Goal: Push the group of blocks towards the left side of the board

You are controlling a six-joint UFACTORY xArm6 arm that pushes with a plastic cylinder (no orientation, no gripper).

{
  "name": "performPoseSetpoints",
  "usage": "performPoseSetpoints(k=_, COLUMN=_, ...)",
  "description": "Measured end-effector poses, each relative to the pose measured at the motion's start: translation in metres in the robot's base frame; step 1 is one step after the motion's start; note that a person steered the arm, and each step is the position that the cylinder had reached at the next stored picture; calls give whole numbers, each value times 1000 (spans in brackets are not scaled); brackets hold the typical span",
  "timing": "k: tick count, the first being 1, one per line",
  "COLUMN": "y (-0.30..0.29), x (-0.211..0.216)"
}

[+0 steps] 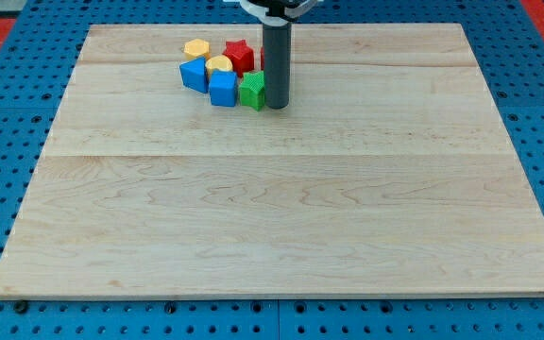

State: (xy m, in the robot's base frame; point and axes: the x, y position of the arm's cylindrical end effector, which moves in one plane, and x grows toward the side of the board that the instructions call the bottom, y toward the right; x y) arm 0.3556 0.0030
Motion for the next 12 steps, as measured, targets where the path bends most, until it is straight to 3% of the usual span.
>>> performPoseSetpoints(k=5, y=2, x=-2)
performPoseSetpoints(k=7, y=44, x=-28)
performPoseSetpoints(k=9, y=22, x=-53)
performPoseSetpoints(k=10, y=-30, x=-57)
performPoseSetpoints(k=12, y=28, x=-63)
